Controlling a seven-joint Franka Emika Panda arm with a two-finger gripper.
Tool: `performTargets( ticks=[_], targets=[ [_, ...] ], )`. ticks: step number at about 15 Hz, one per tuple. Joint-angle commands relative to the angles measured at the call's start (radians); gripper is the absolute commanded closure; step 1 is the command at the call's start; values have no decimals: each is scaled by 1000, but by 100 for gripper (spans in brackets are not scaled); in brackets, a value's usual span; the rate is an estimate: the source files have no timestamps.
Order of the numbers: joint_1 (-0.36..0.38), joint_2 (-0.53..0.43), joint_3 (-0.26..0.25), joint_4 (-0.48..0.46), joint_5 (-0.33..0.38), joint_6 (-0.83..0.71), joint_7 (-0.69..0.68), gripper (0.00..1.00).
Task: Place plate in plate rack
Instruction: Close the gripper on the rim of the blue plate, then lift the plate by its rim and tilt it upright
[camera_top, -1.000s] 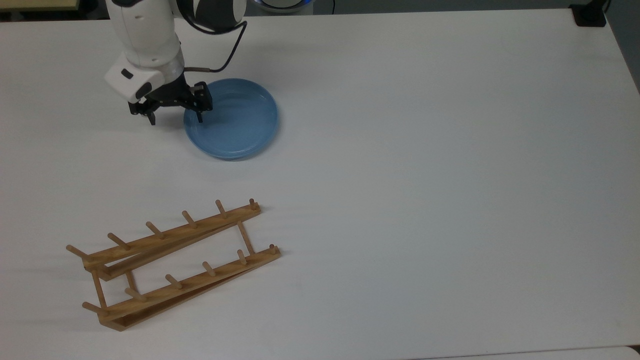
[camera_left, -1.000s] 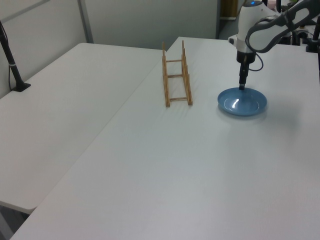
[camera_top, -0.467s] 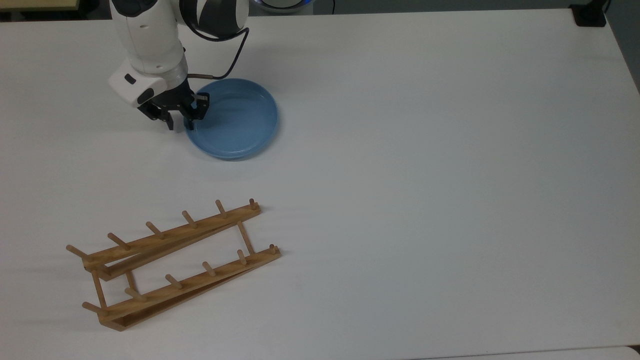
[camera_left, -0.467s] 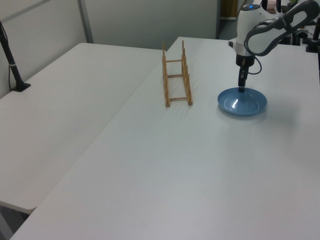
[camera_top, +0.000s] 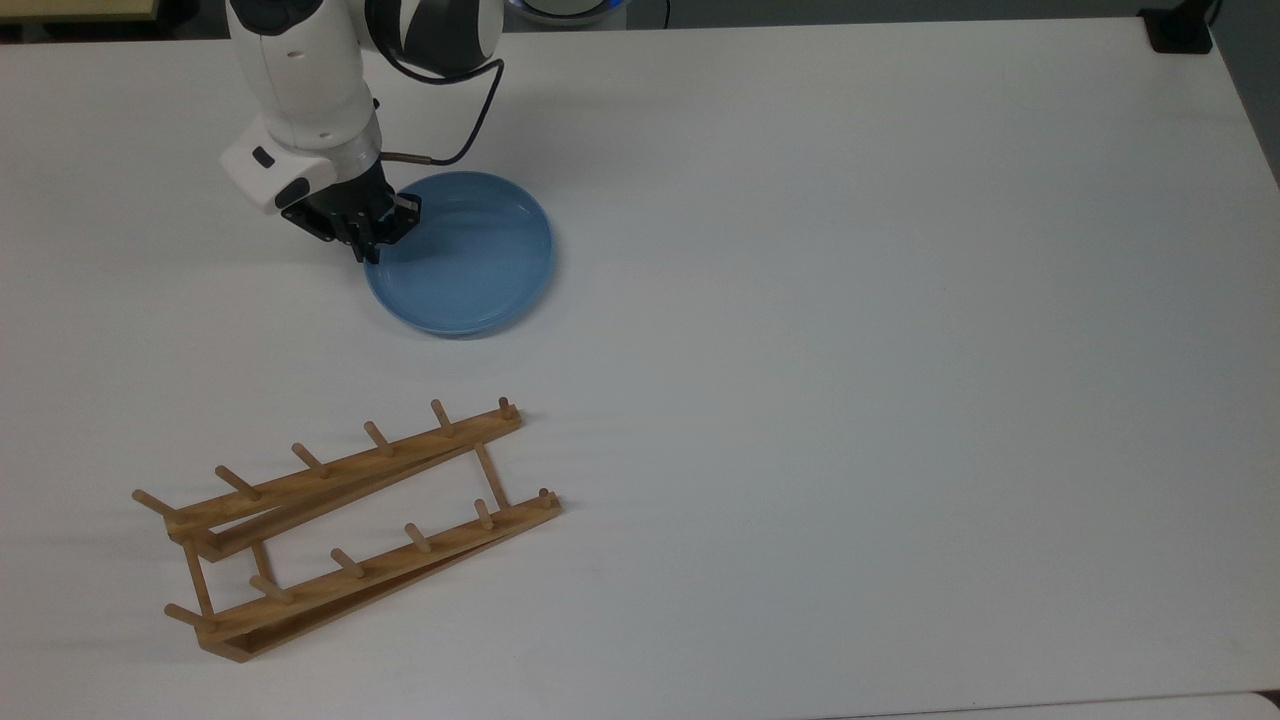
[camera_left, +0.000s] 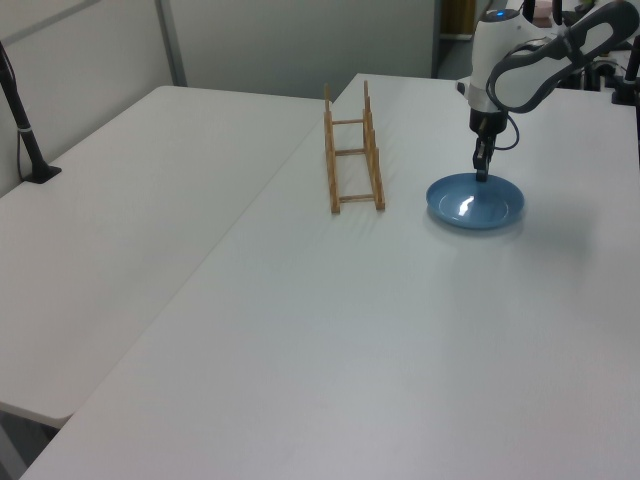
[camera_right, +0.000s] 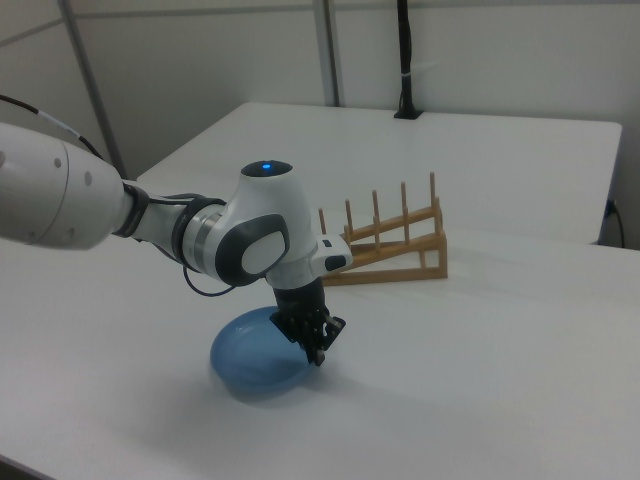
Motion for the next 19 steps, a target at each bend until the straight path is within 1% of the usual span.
performTargets(
  ticks=[1, 5, 7, 9, 12, 15, 16, 18, 19],
  targets=[
    [20, 0, -5, 9, -12, 13, 32, 100],
    [15, -84, -5, 59, -4, -32, 26, 100],
    [11, -107, -4, 116, 0, -102, 26, 100],
    [6, -117, -4, 194, 2, -161, 27, 100],
    [-6, -120, -5, 291, 14, -182, 32, 100],
    [-25, -111, -5, 407, 19, -140, 32, 100],
    [-26, -109, -7, 423, 7, -95, 32, 100],
    [-25, -106, -8, 423, -6, 29, 32, 100],
    [-23, -100, -8, 423, -27, 70, 37, 100]
  ],
)
